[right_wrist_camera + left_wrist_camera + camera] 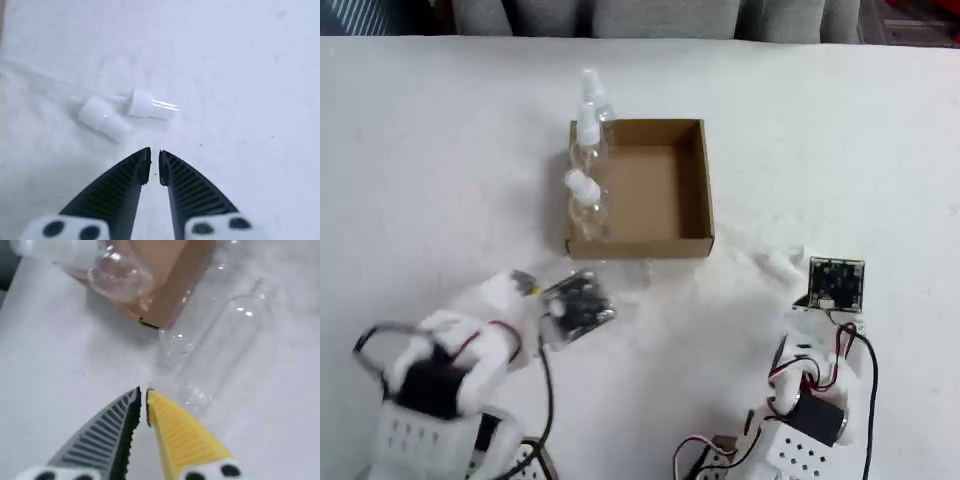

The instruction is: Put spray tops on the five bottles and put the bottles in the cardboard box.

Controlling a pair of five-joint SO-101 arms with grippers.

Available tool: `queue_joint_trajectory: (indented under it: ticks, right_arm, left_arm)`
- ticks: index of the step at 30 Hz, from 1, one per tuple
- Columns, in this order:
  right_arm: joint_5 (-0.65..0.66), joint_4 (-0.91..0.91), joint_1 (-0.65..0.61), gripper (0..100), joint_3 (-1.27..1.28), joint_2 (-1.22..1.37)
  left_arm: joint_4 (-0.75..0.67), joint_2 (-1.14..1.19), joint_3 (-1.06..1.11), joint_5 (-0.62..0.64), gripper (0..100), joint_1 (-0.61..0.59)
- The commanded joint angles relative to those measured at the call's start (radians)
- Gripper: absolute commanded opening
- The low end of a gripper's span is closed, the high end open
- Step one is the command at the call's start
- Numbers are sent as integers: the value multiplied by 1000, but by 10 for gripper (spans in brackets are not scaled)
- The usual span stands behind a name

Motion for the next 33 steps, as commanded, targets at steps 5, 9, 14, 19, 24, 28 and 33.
queue_joint_trajectory:
  ticks: [5,9,14,19,24,28,33]
  right_arm:
    - [12,15,38,15,8,7]
    - [12,15,38,15,8,7]
    - [12,15,36,15,8,7]
    - [12,15,36,15,8,7]
    - [12,15,35,15,8,7]
    - [12,15,30,15,8,7]
    - [12,13,28,15,8,7]
  left_arm:
    - [80,475,-224,-169,24,280]
    - [71,570,-227,-229,24,348]
    - [3,593,-221,-244,25,371]
    - [-12,596,-222,-281,168,364]
    - [-72,598,-219,-281,251,364]
    - [-127,599,-219,-281,250,343]
    - [-189,670,-219,-282,252,305]
